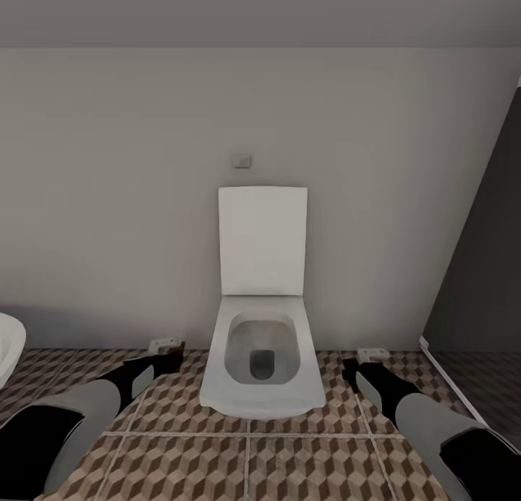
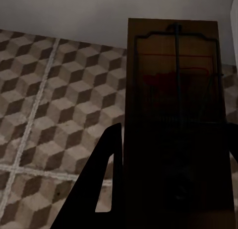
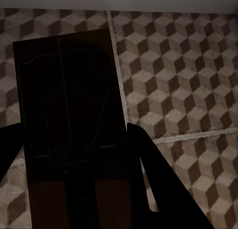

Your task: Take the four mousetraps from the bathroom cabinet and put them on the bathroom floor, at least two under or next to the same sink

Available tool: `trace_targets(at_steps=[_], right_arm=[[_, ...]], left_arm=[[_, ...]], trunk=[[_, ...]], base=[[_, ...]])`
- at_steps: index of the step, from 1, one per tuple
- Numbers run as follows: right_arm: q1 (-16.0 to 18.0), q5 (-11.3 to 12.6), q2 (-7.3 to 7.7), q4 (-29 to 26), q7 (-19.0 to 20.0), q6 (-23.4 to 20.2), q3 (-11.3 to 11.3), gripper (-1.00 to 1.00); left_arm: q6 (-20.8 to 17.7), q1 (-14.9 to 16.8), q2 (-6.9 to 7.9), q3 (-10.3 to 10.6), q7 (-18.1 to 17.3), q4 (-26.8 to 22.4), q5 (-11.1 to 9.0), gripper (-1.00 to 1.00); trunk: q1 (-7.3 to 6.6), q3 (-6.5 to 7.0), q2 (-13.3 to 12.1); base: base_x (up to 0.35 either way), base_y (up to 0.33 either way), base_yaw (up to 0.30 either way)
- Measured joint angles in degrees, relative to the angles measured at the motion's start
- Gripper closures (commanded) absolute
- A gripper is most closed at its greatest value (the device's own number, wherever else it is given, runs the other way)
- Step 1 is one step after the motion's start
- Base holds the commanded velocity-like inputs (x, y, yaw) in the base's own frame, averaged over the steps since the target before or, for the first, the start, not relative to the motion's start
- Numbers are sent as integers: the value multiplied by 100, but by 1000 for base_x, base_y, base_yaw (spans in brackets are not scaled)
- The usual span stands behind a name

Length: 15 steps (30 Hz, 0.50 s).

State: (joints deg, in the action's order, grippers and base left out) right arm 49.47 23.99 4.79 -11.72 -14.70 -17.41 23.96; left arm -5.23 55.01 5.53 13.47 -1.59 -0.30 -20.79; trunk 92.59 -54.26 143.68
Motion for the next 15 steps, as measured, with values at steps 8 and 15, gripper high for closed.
trace_targets(at_steps=[8, 15], right_arm=[[0, -8, 0, 4, 3, -3, -9, 100], [0, -16, 0, 3, 11, 0, -10, 100]], left_arm=[[-45, -2, -17, -7, 18, -1, -2, 100], [-60, -2, -48, -12, 10, -1, 1, 100]], trunk=[[0, 0, 0], [19, -155, 9]], base=[[0, 0, 0], [0, 0, 0]])
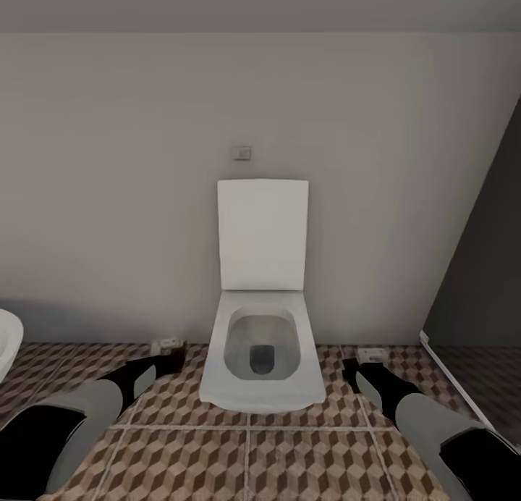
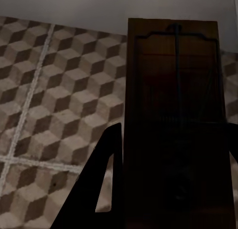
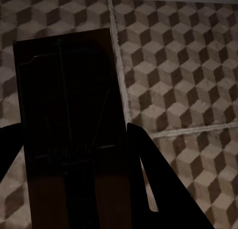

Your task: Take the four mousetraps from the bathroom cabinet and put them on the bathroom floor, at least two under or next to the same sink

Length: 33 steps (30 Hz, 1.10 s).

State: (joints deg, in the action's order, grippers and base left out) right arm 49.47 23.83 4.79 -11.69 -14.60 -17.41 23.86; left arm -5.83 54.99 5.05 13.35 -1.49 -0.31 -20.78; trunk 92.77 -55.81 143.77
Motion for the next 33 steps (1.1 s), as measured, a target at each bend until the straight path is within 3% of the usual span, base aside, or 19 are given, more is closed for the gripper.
trace_targets(at_steps=[19, 33], right_arm=[[0, -6, -3, -57, -7, 99, 16, 100], [0, -17, 0, -75, -52, 409, 13, 100]], left_arm=[[0, 0, 3, -2, 11, 0, 0, 100], [46, 2, -10, -3, 149, 6, -18, 100]], trunk=[[49, -421, 26], [85, -732, 45]], base=[[0, 0, 0], [0, 0, 0]])
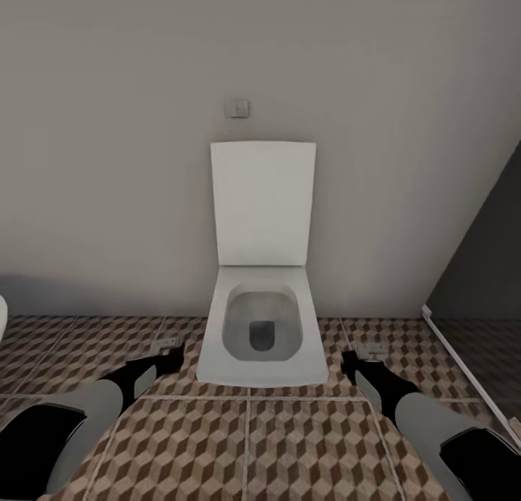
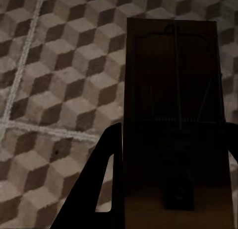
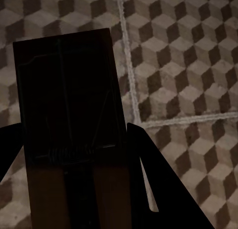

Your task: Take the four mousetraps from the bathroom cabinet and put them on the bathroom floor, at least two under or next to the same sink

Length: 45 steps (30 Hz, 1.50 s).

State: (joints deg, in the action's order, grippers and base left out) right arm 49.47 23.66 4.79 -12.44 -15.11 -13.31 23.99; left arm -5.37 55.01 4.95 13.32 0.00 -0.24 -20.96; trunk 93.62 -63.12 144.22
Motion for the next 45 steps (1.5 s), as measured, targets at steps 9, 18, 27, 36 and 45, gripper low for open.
trace_targets(at_steps=[9, 18, 27, 36, 45], right_arm=[[0, 23, -12, 82, -2, 288, -5, 100], [0, 23, -47, 83, -3, 304, -4, 100], [0, 24, -54, 83, -3, 383, -5, 100], [1, 24, -55, 83, -2, 391, -5, 100], [1, 24, -84, 83, -2, 391, -7, 100]], left_arm=[[49, 3, -11, -1, 303, 2, 15, 100], [228, -10, -12, -1, 306, 2, 8, 100], [285, -108, -22, -1, 310, -7, 49, 100], [497, -131, -46, -1, 313, -7, 30, 100], [517, -132, -43, -1, 313, -7, 29, 100]], trunk=[[23, -200, 12], [46, -399, 24], [70, -599, 36], [93, -798, 49], [116, -998, 61]], base=[[0, 0, 0], [0, 0, 0], [0, 0, 0], [0, 0, 0], [0, 0, 0]])
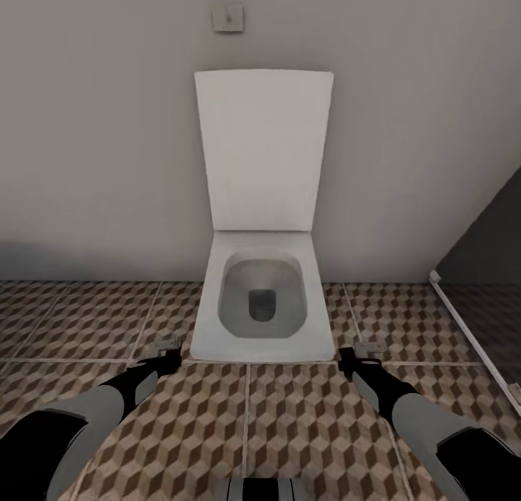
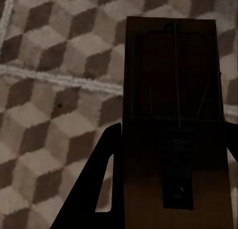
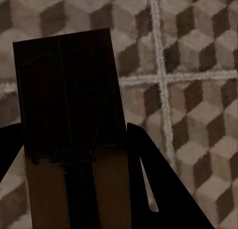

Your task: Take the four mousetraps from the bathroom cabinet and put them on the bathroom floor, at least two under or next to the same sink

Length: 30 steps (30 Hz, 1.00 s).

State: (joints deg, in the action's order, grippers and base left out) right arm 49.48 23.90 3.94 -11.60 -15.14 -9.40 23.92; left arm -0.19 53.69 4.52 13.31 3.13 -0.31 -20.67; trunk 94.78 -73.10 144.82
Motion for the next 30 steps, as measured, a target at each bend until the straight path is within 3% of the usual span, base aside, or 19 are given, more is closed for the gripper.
trace_targets(at_steps=[18, 30], right_arm=[[0, -7, -4, 0, 0, 0, -5, 100], [0, -17, -4, -8, 9, -1, -5, 100]], left_arm=[[11, 0, 7, 0, -6, -6, 16, 100], [10, 1, 19, 0, -1, -22, 14, 100]], trunk=[[46, -399, 24], [46, -400, 25]], base=[[0, 0, 0], [0, 0, 0]])
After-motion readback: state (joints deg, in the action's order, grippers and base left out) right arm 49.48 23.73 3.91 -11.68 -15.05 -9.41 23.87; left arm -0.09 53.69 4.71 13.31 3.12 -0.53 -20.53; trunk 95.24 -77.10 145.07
